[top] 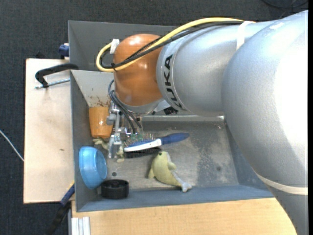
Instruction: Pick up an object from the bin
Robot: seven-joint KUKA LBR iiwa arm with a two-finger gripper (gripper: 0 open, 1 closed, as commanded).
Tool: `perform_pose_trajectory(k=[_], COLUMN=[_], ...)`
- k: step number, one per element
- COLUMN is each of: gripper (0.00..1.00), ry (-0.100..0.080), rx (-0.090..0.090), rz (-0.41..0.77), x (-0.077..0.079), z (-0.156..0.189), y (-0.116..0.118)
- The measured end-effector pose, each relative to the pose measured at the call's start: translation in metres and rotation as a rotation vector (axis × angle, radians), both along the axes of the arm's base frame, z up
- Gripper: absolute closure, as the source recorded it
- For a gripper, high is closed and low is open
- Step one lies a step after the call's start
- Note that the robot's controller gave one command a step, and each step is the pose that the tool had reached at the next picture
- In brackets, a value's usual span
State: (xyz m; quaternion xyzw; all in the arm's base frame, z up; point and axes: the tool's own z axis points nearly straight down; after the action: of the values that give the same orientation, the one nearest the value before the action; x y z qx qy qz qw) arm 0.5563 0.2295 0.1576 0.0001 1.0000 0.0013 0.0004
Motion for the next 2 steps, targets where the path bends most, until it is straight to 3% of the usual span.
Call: perform_pose_trajectory(k=[1, 2], gripper=[0.00, 1.00], ry=[0.006, 0.000], rx=[-0.006, -0.001], rz=[-0.035, -0.027], x=[0.0090, 0.0096], z=[-0.0605, -0.0575], y=[-0.0925, -0.0869])
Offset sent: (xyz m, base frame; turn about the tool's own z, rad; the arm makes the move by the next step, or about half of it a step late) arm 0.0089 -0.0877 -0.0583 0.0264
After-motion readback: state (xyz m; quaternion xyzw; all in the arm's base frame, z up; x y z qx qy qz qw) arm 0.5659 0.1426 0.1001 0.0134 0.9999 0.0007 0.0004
